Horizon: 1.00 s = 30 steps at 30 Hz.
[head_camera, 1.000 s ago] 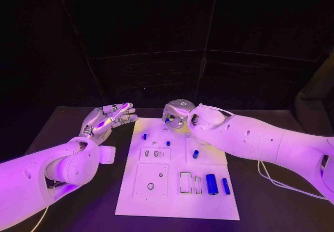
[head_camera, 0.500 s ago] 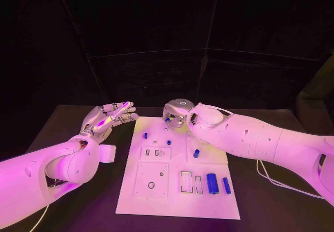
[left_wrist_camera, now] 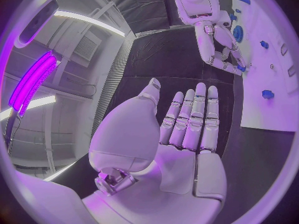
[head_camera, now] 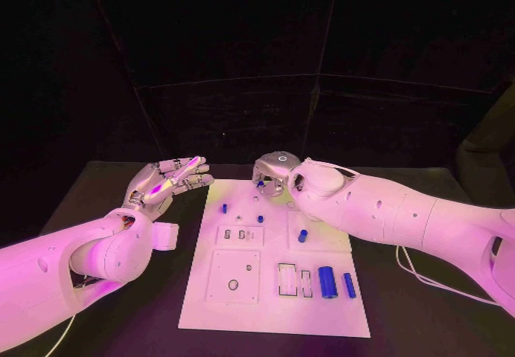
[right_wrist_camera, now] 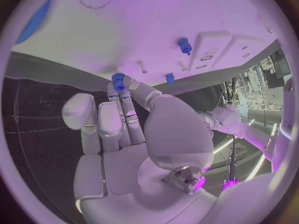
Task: Assemble the parts on the task board
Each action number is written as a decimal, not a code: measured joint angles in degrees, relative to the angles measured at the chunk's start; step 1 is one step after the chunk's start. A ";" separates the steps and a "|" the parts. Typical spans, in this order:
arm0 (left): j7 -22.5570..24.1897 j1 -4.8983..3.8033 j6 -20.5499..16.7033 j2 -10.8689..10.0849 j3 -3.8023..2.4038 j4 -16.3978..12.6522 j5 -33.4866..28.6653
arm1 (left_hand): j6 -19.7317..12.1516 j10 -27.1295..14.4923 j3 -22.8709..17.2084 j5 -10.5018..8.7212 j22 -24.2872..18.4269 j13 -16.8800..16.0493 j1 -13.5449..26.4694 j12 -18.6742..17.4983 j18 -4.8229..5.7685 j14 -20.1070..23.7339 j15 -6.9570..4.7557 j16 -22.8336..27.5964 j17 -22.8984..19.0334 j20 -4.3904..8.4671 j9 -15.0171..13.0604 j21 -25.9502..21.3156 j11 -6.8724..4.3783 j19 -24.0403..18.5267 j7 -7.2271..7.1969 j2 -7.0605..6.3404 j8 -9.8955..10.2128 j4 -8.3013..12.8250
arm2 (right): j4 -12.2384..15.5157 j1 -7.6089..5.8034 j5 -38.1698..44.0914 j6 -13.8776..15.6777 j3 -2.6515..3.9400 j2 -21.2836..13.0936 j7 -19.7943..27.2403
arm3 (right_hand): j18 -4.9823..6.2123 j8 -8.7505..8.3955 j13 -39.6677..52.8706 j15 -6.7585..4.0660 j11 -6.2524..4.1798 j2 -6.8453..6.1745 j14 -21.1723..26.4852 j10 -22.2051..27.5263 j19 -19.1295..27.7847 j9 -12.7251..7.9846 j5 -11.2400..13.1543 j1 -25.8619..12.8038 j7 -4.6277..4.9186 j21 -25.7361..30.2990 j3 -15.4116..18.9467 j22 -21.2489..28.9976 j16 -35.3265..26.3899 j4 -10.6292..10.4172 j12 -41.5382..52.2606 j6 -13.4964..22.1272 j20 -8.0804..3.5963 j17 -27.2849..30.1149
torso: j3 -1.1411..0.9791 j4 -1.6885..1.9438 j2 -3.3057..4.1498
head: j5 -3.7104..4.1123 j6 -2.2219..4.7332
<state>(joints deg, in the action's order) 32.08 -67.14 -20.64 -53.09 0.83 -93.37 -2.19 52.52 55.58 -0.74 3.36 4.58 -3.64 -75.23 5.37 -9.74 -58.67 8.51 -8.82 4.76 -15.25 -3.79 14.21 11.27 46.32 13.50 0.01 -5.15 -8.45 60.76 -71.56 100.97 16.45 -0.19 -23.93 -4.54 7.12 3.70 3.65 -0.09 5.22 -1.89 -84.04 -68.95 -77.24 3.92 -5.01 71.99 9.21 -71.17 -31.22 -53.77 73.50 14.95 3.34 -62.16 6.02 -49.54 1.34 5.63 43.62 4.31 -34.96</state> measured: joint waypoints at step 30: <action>-0.28 -0.05 0.29 -0.41 0.00 0.38 0.01 | 0.00 -0.21 -0.56 0.00 -0.27 0.00 -0.60 -0.29 0.01 0.00 0.00 0.40 -0.09 -0.20 -0.01 -0.22 -0.21 0.20 0.00 0.60 0.21 0.56 | 5.76 -0.01 -2.69 1.92 0.00 -6.77 0.23 | 0.00 0.26 0.44 1.03 0.93 -4.19 0.61 5.87 2.31 0.17 -0.92 -1.47 0.93 2.08 10.57 4.10 -1.25 -7.02 2.54 7.13 1.04 2.97 | -0.07 -0.31 0.07 | -0.15 0.46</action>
<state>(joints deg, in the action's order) 31.80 -67.19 -20.36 -53.50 0.84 -92.99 -2.18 52.52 55.37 -1.30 3.36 4.31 -3.64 -75.83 5.08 -9.73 -58.67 8.51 -8.43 4.66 -15.45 -3.80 13.98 11.06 46.53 13.50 0.61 -4.94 -7.89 66.52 -71.57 98.27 18.36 -0.18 -30.70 -4.31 7.12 3.96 4.10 0.94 6.15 -6.08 -83.42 -63.08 -74.93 4.10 -5.94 70.51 10.13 -69.09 -20.66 -49.67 72.25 7.93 5.88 -55.03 7.06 -46.56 1.27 5.32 43.69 4.16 -34.50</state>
